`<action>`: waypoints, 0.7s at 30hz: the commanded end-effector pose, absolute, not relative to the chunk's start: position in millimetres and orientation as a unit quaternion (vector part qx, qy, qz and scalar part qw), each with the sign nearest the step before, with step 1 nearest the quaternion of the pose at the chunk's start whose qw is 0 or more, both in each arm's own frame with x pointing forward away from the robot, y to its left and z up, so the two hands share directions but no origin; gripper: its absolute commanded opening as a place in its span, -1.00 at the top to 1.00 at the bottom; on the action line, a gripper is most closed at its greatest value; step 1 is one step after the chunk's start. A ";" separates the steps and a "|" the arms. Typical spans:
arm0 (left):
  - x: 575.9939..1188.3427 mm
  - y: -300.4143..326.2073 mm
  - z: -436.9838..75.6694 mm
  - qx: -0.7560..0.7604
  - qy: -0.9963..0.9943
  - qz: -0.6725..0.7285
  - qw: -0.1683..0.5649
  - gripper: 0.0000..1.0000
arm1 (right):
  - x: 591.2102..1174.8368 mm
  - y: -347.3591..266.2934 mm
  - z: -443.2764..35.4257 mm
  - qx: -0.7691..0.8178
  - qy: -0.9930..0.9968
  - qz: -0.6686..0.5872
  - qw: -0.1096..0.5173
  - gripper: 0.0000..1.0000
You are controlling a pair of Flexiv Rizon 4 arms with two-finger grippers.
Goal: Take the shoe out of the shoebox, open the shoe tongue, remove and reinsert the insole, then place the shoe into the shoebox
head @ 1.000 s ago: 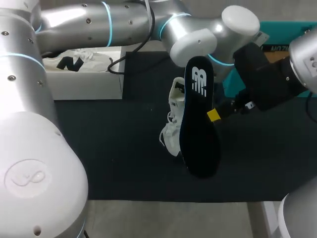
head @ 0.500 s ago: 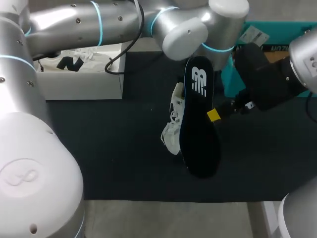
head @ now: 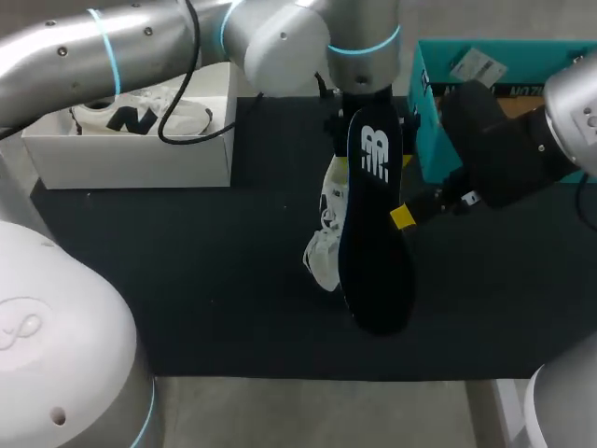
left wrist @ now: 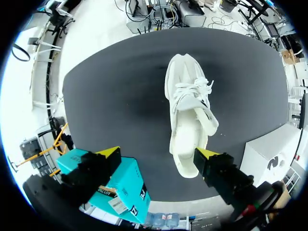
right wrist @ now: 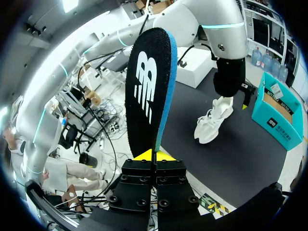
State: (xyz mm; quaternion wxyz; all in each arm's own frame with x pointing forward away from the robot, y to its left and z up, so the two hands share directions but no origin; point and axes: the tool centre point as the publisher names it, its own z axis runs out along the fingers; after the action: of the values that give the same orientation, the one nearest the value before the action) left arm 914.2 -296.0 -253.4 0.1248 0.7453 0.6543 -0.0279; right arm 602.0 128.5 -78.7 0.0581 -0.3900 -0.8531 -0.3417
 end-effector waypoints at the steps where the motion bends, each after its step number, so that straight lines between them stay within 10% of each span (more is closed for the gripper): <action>1: 908.4 -287.8 -233.0 0.747 0.629 -0.087 0.197 -1.00 | 605.9 132.8 -78.5 -0.390 -0.854 -0.338 0.060 1.00; 21: 911.1 -294.5 -215.5 0.776 0.579 -0.116 0.222 -1.00 | 605.9 132.8 -78.5 -0.390 -0.854 -0.338 0.060 1.00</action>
State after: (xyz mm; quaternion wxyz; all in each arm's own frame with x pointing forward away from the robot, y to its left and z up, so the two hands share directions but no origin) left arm 911.1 -295.4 -214.5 0.2202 0.7760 0.5798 -0.1149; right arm 602.1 128.5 -78.7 0.0581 -0.3900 -0.8531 -0.3417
